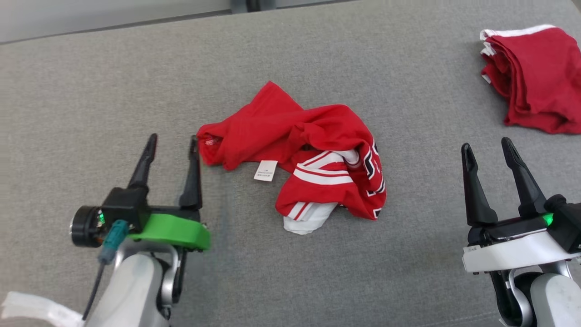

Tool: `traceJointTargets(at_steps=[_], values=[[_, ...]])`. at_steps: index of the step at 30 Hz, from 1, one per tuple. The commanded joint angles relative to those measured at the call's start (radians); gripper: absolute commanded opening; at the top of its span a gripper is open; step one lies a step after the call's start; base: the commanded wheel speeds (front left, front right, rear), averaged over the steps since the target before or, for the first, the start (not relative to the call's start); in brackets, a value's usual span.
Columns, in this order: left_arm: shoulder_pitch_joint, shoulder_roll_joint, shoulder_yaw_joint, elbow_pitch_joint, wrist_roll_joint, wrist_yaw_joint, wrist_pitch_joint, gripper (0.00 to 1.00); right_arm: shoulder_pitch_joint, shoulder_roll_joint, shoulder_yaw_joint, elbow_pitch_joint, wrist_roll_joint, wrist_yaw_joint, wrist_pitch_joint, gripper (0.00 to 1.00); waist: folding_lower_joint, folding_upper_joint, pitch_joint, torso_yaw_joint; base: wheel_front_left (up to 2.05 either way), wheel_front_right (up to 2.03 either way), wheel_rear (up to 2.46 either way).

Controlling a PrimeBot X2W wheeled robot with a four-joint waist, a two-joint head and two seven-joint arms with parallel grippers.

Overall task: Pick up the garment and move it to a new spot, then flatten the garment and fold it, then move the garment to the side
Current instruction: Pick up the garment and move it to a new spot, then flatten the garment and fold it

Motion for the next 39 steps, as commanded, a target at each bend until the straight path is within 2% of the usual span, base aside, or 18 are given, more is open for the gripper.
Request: traceJointTargets(at_steps=[1,4,9,22,39], values=[[0.028,0.011,0.021,-0.016,-0.014,0.009,-0.005,1.00,0.018,-0.002,-0.005,-0.001,-0.007,-0.002,0.007,1.00,0.0000,0.0000,-0.071,0.068,0.00,0.00,0.00],[0.100,0.048,0.086,-0.044,-0.026,0.014,-0.004,1.00,0.044,0.000,-0.003,0.011,-0.009,-0.002,0.024,1.00,0.0000,0.0000,-0.115,0.086,0.00,0.00,0.00],[0.168,0.072,0.093,-0.058,-0.011,0.003,-0.004,1.00,0.083,0.005,-0.004,0.030,-0.005,-0.002,0.040,1.00,0.0000,0.0000,-0.162,0.084,0.00,0.00,0.00],[0.275,0.069,0.059,-0.042,-0.022,0.003,-0.002,1.00,0.176,0.023,0.013,0.038,-0.017,-0.002,0.069,1.00,0.0000,0.0000,-0.246,0.067,0.00,0.00,0.00],[0.260,0.069,0.051,-0.047,-0.021,0.008,-0.003,1.00,0.168,0.033,0.023,0.024,-0.009,-0.002,0.069,1.00,0.0000,0.0000,-0.240,0.076,0.00,0.00,0.00]])
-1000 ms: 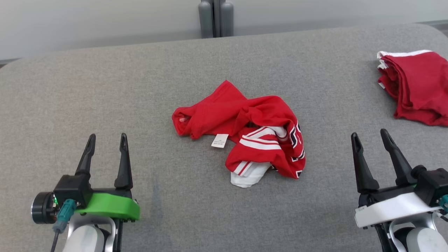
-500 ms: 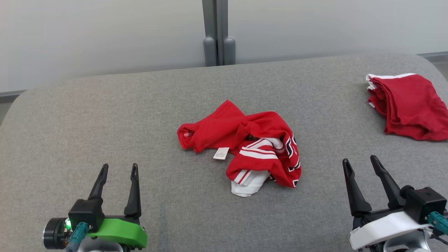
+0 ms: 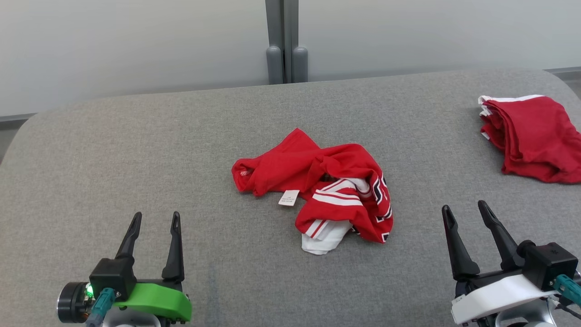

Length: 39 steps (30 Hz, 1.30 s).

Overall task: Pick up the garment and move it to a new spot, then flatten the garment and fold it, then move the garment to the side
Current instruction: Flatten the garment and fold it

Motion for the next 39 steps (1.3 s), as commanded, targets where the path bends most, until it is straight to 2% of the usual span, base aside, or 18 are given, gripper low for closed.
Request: traceJointTargets(at_steps=[1,8,15,20,24,28,31,32,33,39], values=[[-0.009,0.002,-0.001,-0.002,0.003,0.003,-0.003,1.00,-0.006,0.002,0.002,-0.001,0.000,-0.002,-0.006,1.00,0.0000,0.0000,0.001,-0.001,0.00,0.00,0.00],[-0.033,0.006,-0.015,-0.013,0.019,0.002,0.000,1.00,-0.016,0.002,-0.004,-0.008,0.003,-0.002,-0.011,1.00,0.0000,0.0000,0.019,0.001,0.00,0.00,0.00],[-0.150,-0.035,-0.112,-0.001,0.031,-0.058,0.106,1.00,-0.047,-0.009,-0.001,-0.029,0.006,-0.002,-0.015,1.00,0.0000,0.0000,0.102,-0.004,0.00,0.00,0.00],[-0.265,-0.079,-0.177,0.100,0.020,-0.106,0.231,1.00,-0.085,-0.017,0.011,-0.026,0.013,-0.002,-0.022,1.00,0.0000,0.0000,0.168,-0.038,0.00,0.00,0.00],[-0.348,-0.101,-0.198,0.215,0.005,-0.139,0.290,1.00,-0.115,-0.019,0.018,-0.011,0.023,-0.002,-0.036,1.00,0.0000,0.0000,0.213,-0.074,0.00,0.00,0.00],[-0.420,-0.109,-0.190,0.332,-0.006,-0.146,0.299,1.00,-0.138,-0.018,0.023,0.003,0.029,-0.002,-0.052,1.00,0.0000,0.0000,0.245,-0.103,0.00,0.00,0.00],[-0.463,-0.111,-0.172,0.400,-0.010,-0.139,0.266,0.98,-0.151,-0.017,0.024,0.017,0.033,-0.002,-0.064,1.00,0.0000,0.0000,0.259,-0.117,0.00,0.00,0.00],[-0.472,-0.112,-0.168,0.413,-0.012,-0.140,0.251,0.71,-0.152,-0.017,0.023,0.021,0.033,-0.002,-0.068,1.00,0.0000,0.0000,0.260,-0.118,0.00,0.00,0.00],[-0.481,-0.113,-0.165,0.424,-0.015,-0.144,0.232,0.00,-0.155,-0.016,0.022,0.024,0.033,-0.002,-0.071,1.00,0.0000,0.0000,0.262,-0.120,0.00,0.00,0.00],[-0.497,-0.107,-0.158,0.408,-0.023,-0.162,0.148,0.00,-0.154,-0.012,0.005,0.036,0.032,-0.002,-0.080,1.00,0.0000,0.0000,0.262,-0.099,0.00,0.00,0.00]])
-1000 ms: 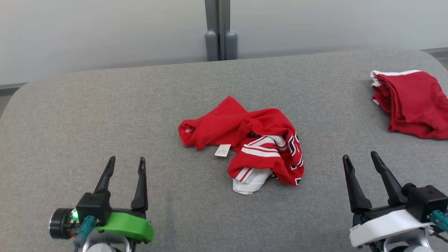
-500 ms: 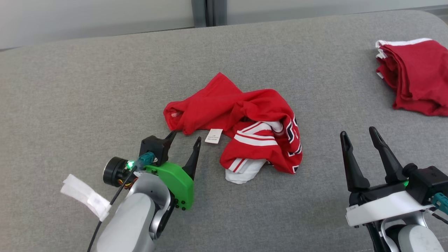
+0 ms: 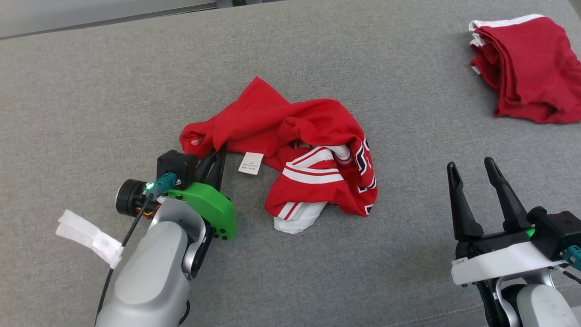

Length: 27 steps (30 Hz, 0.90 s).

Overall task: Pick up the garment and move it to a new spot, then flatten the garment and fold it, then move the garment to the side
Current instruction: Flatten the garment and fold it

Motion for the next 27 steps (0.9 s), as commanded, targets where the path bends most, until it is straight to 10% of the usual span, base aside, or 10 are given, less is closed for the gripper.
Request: traceJointTargets(at_steps=[1,20,27], values=[[-0.013,0.013,0.006,-0.020,-0.001,-0.005,-0.017,0.00,-0.011,0.001,-0.002,0.002,0.001,-0.002,-0.003,1.00,0.0000,0.0000,-0.004,0.017,0.00,0.00,0.00],[0.422,0.181,0.219,-0.591,-0.111,0.263,0.170,0.00,0.002,-0.010,-0.021,-0.017,0.003,-0.002,0.015,1.00,0.0000,0.0000,-0.007,0.159,0.00,0.00,0.00],[0.484,0.136,0.239,-0.500,-0.177,0.242,0.120,0.09,-0.019,-0.017,-0.019,-0.026,0.000,-0.002,0.019,1.00,0.0000,0.0000,0.005,0.152,0.00,0.00,0.00]])
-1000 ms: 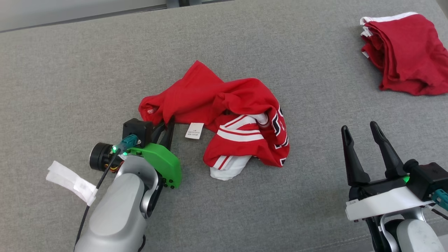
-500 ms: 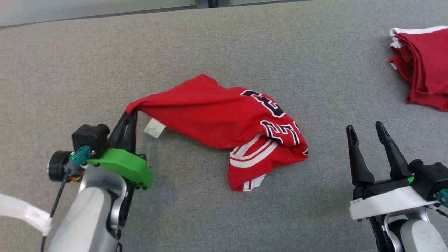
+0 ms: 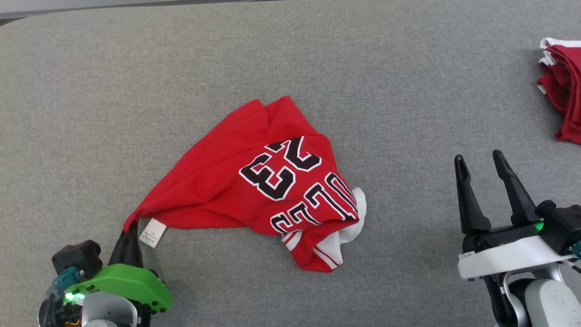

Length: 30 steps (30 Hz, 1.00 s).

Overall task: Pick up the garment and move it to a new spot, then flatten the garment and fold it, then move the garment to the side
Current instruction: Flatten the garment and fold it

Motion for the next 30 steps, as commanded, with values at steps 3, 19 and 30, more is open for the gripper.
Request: traceJointTargets(at_steps=[3,19,30], values=[[-0.047,-0.026,0.000,0.041,0.006,-0.034,-0.094,1.00,-0.008,-0.007,-0.008,-0.009,-0.007,-0.002,-0.002,1.00,0.0000,0.0000,-0.010,-0.003,0.00,0.00,0.00],[-0.092,-0.033,-0.050,-0.035,0.254,-0.072,-0.294,1.00,0.050,-0.009,0.006,-0.054,-0.045,-0.002,0.037,1.00,0.0000,0.0000,-0.118,-0.042,0.00,0.00,0.00],[-0.036,-0.030,-0.061,-0.030,0.245,-0.052,-0.269,1.00,0.078,-0.002,0.009,-0.055,-0.044,-0.002,0.046,1.00,0.0000,0.0000,-0.157,-0.057,0.00,0.00,0.00]])
